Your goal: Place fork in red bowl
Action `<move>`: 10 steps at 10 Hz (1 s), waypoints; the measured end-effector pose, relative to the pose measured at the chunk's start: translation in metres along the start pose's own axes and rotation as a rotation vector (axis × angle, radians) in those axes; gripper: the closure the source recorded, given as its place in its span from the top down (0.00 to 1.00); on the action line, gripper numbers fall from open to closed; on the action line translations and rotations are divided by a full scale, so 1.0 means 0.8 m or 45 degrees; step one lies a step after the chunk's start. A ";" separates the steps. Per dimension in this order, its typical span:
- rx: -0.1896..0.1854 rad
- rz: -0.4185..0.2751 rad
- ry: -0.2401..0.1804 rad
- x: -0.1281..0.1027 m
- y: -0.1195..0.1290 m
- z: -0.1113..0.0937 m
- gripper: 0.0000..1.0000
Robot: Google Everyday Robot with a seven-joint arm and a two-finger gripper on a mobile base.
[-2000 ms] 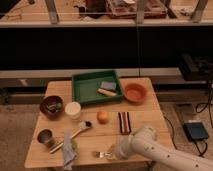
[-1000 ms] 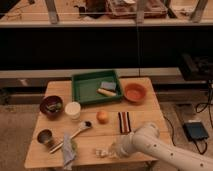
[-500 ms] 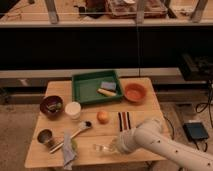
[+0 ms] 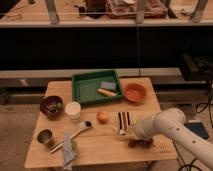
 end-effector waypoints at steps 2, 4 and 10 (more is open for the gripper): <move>-0.079 0.086 -0.024 -0.040 0.061 -0.031 0.00; -0.138 0.152 -0.048 -0.067 0.110 -0.052 0.00; -0.309 0.320 -0.099 -0.045 0.286 -0.038 0.00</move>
